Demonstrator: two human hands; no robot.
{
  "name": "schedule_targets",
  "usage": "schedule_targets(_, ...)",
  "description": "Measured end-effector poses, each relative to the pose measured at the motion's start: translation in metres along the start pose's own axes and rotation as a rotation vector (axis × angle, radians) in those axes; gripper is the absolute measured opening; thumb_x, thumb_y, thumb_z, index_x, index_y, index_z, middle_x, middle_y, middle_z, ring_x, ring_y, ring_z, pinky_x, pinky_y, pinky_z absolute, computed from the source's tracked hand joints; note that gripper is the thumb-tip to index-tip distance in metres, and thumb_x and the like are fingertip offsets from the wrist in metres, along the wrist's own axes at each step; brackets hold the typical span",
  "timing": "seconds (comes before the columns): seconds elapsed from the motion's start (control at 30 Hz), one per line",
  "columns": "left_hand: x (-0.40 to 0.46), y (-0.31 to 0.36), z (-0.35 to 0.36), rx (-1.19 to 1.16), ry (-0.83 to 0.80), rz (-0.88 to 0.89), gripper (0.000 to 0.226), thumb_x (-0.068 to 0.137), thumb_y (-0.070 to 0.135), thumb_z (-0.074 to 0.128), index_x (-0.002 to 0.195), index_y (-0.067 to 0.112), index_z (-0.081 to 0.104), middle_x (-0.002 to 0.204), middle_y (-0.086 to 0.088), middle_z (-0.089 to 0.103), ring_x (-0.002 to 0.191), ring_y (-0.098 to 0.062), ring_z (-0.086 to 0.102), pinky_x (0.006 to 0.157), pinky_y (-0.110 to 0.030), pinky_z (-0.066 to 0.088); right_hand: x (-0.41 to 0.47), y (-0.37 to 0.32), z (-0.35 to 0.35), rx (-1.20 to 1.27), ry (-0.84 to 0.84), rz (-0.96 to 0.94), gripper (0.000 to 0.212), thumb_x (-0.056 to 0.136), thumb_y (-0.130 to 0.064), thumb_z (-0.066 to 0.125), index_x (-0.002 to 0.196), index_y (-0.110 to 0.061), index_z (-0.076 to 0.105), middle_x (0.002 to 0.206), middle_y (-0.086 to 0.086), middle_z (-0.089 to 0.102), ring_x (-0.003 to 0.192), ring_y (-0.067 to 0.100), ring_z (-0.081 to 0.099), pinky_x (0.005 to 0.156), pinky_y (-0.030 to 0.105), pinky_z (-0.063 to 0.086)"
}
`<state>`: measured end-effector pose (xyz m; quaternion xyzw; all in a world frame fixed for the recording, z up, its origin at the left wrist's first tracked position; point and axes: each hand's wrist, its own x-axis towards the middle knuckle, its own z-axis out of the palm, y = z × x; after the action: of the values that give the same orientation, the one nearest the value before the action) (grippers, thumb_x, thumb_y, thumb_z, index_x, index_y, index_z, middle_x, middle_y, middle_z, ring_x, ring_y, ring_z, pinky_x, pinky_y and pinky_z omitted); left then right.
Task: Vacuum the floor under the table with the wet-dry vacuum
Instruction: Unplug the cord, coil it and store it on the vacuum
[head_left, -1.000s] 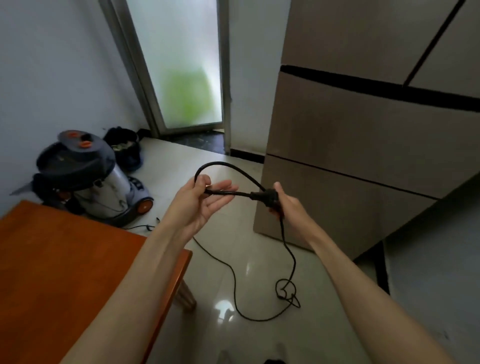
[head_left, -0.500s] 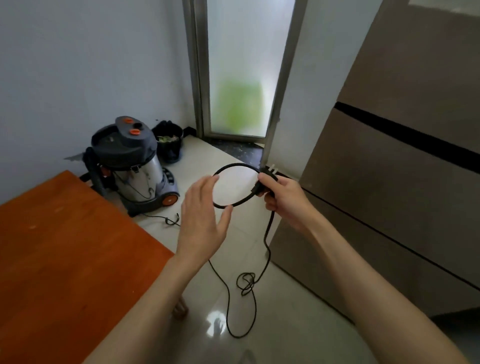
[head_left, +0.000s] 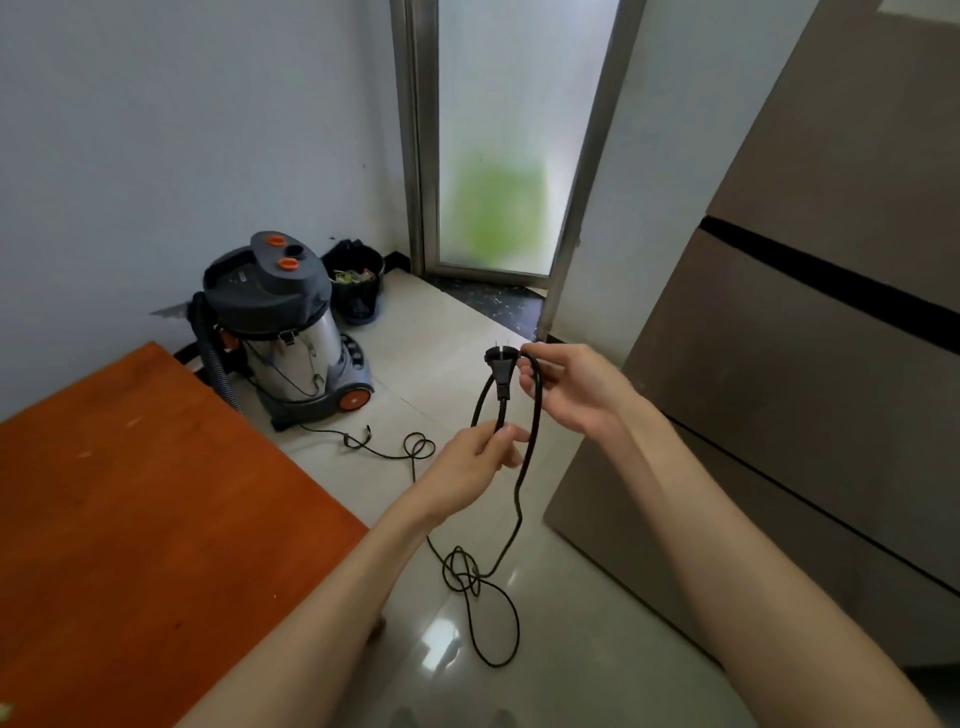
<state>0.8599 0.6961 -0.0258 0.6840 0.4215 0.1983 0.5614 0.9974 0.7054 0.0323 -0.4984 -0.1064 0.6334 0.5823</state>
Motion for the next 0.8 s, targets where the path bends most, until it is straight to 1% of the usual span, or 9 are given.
schedule_targets(0.13, 0.006, 0.008, 0.003, 0.091, -0.048, 0.109, 0.028, 0.102, 0.014, 0.035, 0.118, 0.012, 0.058, 0.098, -0.004, 0.05, 0.097, -0.013, 0.048, 0.09, -0.027, 0.044, 0.002, -0.001, 0.001, 0.081, -0.013, -0.044, 0.033, 0.094, 0.013, 0.03, 0.121, 0.007, 0.047, 0.086, 0.013, 0.048, 0.071, 0.014, 0.049, 0.056, 0.016, 0.054)
schedule_targets(0.2, 0.011, 0.009, 0.005, 0.12, -0.091, 0.137, 0.026, 0.102, 0.014, 0.035, 0.108, 0.007, 0.06, 0.101, -0.004, 0.058, 0.096, -0.007, 0.052, 0.089, -0.019, 0.04, 0.0, -0.005, 0.002, 0.149, -0.054, -0.02, 0.027, 0.093, 0.014, 0.033, 0.113, 0.009, 0.05, 0.09, 0.016, 0.05, 0.075, 0.017, 0.052, 0.057, 0.019, 0.056)
schedule_targets(0.27, 0.015, 0.007, 0.004, 0.092, -0.116, 0.148, 0.024, 0.101, 0.014, 0.036, 0.088, 0.012, 0.056, 0.089, -0.003, 0.066, 0.085, -0.001, 0.058, 0.084, -0.013, 0.04, -0.005, -0.019, 0.004, 0.219, -0.089, 0.015, 0.015, 0.091, 0.012, 0.041, 0.098, 0.008, 0.053, 0.09, 0.019, 0.05, 0.077, 0.022, 0.054, 0.061, 0.025, 0.058)
schedule_targets(0.33, 0.017, 0.001, -0.001, 0.133, -0.102, 0.176, 0.026, 0.101, 0.015, 0.036, 0.081, 0.019, 0.052, 0.079, 0.006, 0.064, 0.084, -0.006, 0.06, 0.086, -0.018, 0.042, -0.009, -0.038, 0.004, 0.245, -0.09, 0.009, 0.011, 0.089, 0.01, 0.045, 0.095, 0.009, 0.053, 0.091, 0.022, 0.05, 0.082, 0.027, 0.055, 0.068, 0.033, 0.058)
schedule_targets(0.47, 0.022, -0.009, -0.015, 0.235, -0.064, 0.212, 0.025, 0.101, 0.015, 0.037, 0.082, 0.017, 0.052, 0.071, 0.01, 0.056, 0.084, -0.021, 0.06, 0.086, -0.035, 0.044, -0.007, -0.066, -0.004, 0.286, -0.055, -0.04, 0.025, 0.092, 0.005, 0.047, 0.115, 0.013, 0.047, 0.114, 0.033, 0.047, 0.112, 0.037, 0.055, 0.082, 0.042, 0.055)
schedule_targets(0.57, 0.025, 0.004, -0.021, 0.005, 0.003, 0.216, 0.028, 0.102, 0.013, 0.033, 0.078, 0.014, 0.048, 0.06, 0.008, 0.05, 0.066, -0.015, 0.061, 0.083, -0.033, 0.048, 0.006, -0.046, -0.019, 0.118, -0.003, -0.154, 0.022, 0.096, -0.001, 0.047, 0.118, 0.005, 0.049, 0.111, 0.023, 0.056, 0.102, 0.029, 0.06, 0.077, 0.037, 0.058)
schedule_targets(0.63, 0.03, 0.018, -0.029, -0.254, 0.048, 0.197, 0.028, 0.102, 0.013, 0.031, 0.08, 0.012, 0.047, 0.059, 0.005, 0.047, 0.055, -0.012, 0.055, 0.077, -0.031, 0.05, 0.013, -0.015, -0.035, -0.098, 0.001, -0.22, 0.037, 0.099, -0.012, 0.046, 0.135, -0.005, 0.04, 0.11, 0.016, 0.063, 0.1, 0.026, 0.064, 0.083, 0.035, 0.055)
schedule_targets(0.7, 0.038, 0.031, -0.041, -0.446, 0.083, 0.194, 0.028, 0.103, 0.015, 0.029, 0.081, 0.011, 0.045, 0.057, 0.005, 0.044, 0.05, -0.01, 0.048, 0.069, -0.026, 0.05, 0.015, 0.02, -0.049, -0.287, -0.07, -0.179, 0.049, 0.097, -0.023, 0.048, 0.142, -0.013, 0.031, 0.112, 0.011, 0.067, 0.103, 0.022, 0.065, 0.092, 0.035, 0.049)
schedule_targets(0.8, 0.052, 0.05, -0.057, -0.681, 0.106, 0.211, 0.03, 0.104, 0.017, 0.024, 0.08, 0.012, 0.041, 0.05, 0.01, 0.041, 0.044, -0.007, 0.038, 0.061, -0.023, 0.042, 0.016, 0.056, -0.05, -0.568, -0.25, -0.032, 0.05, 0.091, -0.034, 0.053, 0.136, -0.015, 0.044, 0.125, 0.002, 0.062, 0.118, 0.012, 0.056, 0.108, 0.034, 0.036)
